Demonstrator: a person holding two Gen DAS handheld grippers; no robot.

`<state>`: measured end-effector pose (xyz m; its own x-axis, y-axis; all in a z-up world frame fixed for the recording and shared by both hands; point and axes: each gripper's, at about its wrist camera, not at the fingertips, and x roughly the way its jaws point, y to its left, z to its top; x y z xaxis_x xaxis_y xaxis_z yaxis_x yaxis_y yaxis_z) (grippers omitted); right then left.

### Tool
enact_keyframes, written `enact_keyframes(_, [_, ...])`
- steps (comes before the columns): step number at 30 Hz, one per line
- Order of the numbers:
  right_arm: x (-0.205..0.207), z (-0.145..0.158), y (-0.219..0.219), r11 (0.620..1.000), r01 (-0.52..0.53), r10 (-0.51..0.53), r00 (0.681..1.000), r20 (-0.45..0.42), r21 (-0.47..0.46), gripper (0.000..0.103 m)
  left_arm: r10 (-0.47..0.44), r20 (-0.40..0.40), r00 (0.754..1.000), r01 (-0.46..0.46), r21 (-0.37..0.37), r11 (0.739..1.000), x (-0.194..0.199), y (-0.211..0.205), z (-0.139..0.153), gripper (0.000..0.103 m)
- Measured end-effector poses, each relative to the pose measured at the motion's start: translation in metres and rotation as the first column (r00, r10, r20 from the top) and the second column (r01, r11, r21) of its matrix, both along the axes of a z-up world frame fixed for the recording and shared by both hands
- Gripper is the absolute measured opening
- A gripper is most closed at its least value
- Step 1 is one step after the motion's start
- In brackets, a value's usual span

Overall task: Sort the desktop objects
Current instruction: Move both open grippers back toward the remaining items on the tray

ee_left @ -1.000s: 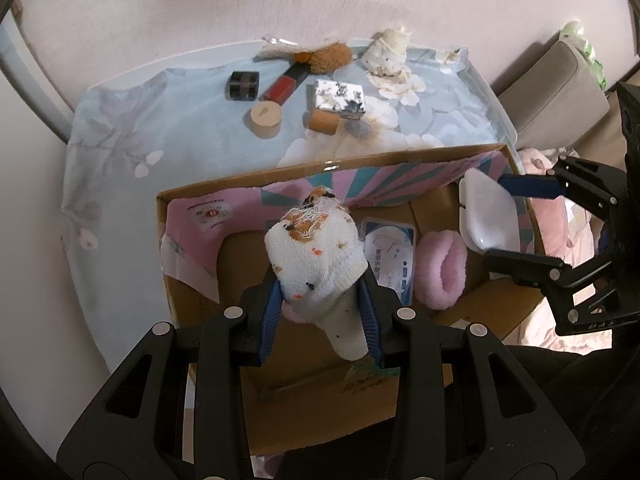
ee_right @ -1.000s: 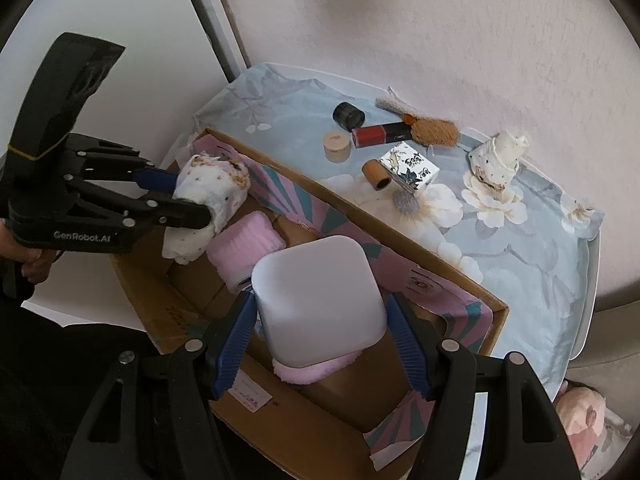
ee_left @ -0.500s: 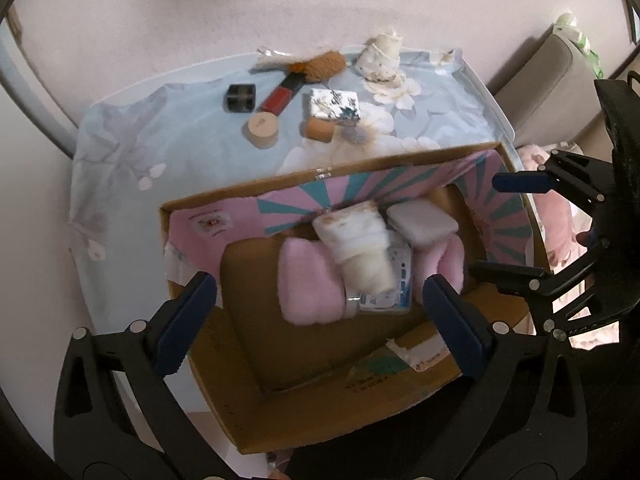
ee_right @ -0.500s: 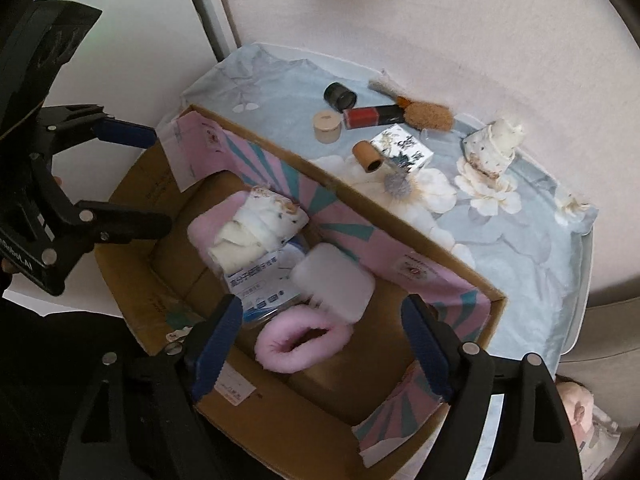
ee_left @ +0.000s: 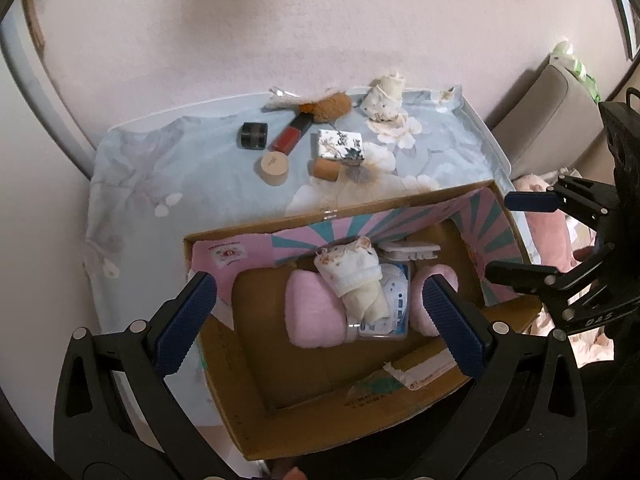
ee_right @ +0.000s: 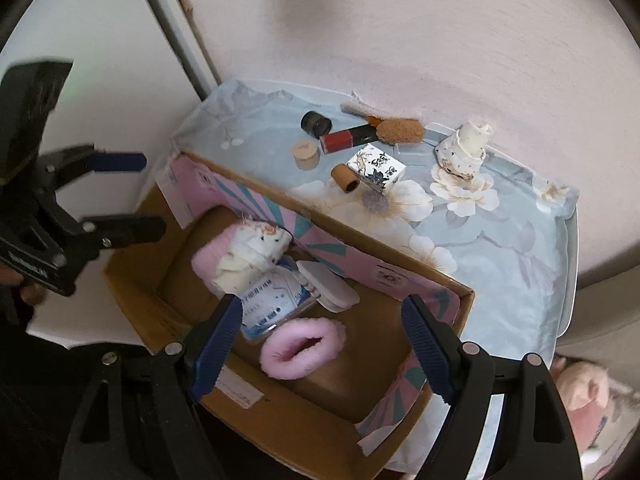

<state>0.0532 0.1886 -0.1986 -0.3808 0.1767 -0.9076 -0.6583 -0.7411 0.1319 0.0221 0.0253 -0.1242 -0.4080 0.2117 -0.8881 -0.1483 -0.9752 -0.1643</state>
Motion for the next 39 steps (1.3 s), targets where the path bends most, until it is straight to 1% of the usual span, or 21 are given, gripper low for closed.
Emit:
enact_keyframes(5, [0.003, 0.008, 0.002, 0.999, 0.028, -0.028, 1.000, -0.004, 0.021, 0.079, 0.004, -0.036, 0.999, -0.003, 0.011, 1.000, -0.001, -0.006, 0.010, 0.103])
enact_keyframes(9, [0.005, 0.011, 0.003, 0.998, 0.046, -0.046, 0.999, -0.006, 0.045, 0.079, 0.007, -0.051, 0.999, -0.007, 0.015, 1.000, -0.001, -0.009, 0.014, 0.103])
enact_keyframes(13, [0.009, 0.018, 0.005, 0.996, 0.061, -0.060, 0.998, -0.031, 0.057, 0.079, 0.007, -0.056, 0.998, -0.006, 0.018, 1.000, -0.003, -0.010, 0.015, 0.103])
enact_keyframes(19, [0.014, 0.030, 0.013, 0.992, 0.086, -0.081, 0.995, -0.049, 0.095, 0.079, 0.002, -0.088, 0.996, -0.003, -0.015, 1.000, -0.009, -0.016, 0.027, 0.103])
enact_keyframes(22, [0.017, 0.029, 0.021, 0.990, 0.108, -0.104, 0.993, -0.047, 0.094, 0.079, 0.009, -0.086, 0.996, -0.010, -0.015, 1.000, -0.019, -0.023, 0.029, 0.103])
enact_keyframes(25, [0.022, 0.027, 0.036, 0.987, 0.140, -0.137, 0.990, -0.046, 0.082, 0.079, 0.012, -0.081, 0.997, -0.013, -0.012, 1.000, -0.032, -0.031, 0.029, 0.103])
enact_keyframes(28, [0.026, 0.029, 0.053, 0.982, 0.177, -0.172, 0.983, -0.064, 0.072, 0.079, 0.013, -0.072, 0.997, -0.013, -0.001, 1.000, -0.051, -0.039, 0.029, 0.103])
enact_keyframes(32, [0.026, 0.031, 0.082, 0.970, 0.230, -0.224, 0.972, -0.076, 0.082, 0.079, -0.007, -0.057, 0.998, 0.007, 0.007, 1.000, -0.087, -0.044, 0.025, 0.102])
enact_keyframes(35, [0.022, 0.021, 0.116, 0.959, 0.273, -0.265, 0.958, -0.108, 0.075, 0.079, -0.032, -0.033, 0.999, 0.032, -0.009, 0.999, -0.120, -0.043, 0.008, 0.102])
enact_keyframes(37, [0.017, 0.006, 0.140, 0.951, 0.303, -0.297, 0.951, -0.087, 0.065, 0.079, -0.046, -0.009, 0.999, 0.046, -0.014, 0.999, -0.137, -0.041, -0.006, 0.102])
enact_keyframes(38, [0.014, -0.003, 0.153, 0.947, 0.319, -0.315, 0.946, -0.081, 0.047, 0.079, -0.055, 0.012, 0.998, 0.055, -0.009, 0.998, -0.150, -0.041, -0.018, 0.101])
enact_keyframes(39, [0.013, -0.009, 0.160, 0.943, 0.332, -0.329, 0.941, -0.078, 0.030, 0.079, -0.059, 0.025, 0.998, 0.059, -0.004, 0.998, -0.157, -0.041, -0.024, 0.100])
